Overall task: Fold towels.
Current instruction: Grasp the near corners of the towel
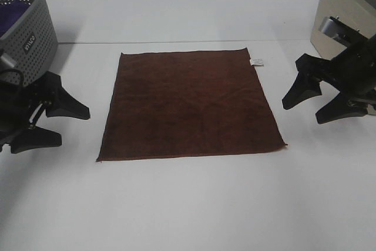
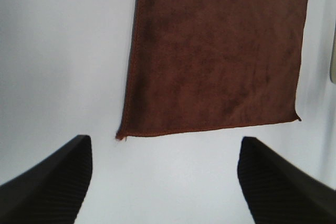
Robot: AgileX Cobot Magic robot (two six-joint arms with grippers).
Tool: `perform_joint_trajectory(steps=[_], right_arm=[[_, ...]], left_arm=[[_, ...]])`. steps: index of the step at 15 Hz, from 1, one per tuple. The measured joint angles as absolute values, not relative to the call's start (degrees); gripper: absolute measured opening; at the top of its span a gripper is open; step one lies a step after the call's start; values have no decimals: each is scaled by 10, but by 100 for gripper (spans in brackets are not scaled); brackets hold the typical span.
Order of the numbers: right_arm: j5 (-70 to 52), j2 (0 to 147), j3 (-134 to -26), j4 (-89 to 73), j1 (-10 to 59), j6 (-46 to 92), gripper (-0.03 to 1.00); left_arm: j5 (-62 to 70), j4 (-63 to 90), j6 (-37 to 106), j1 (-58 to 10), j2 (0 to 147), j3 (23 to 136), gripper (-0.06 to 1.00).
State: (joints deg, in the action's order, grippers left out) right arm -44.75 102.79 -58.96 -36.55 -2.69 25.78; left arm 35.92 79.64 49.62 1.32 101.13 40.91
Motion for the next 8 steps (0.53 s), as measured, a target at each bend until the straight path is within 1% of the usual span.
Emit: perform_joint_trajectory(steps=[2,4,8], right_arm=[[-481,1081,-608,-439,-81,328,71],[-496,1115,-616,-480,-117,375,71],[-508,1187,-652,-478,-120,398,71]], left_arm=[[380,797,509,13,1069,443,73],[402,798,512,13,1116,474,73],[419,803,513,6,1191,540,73]])
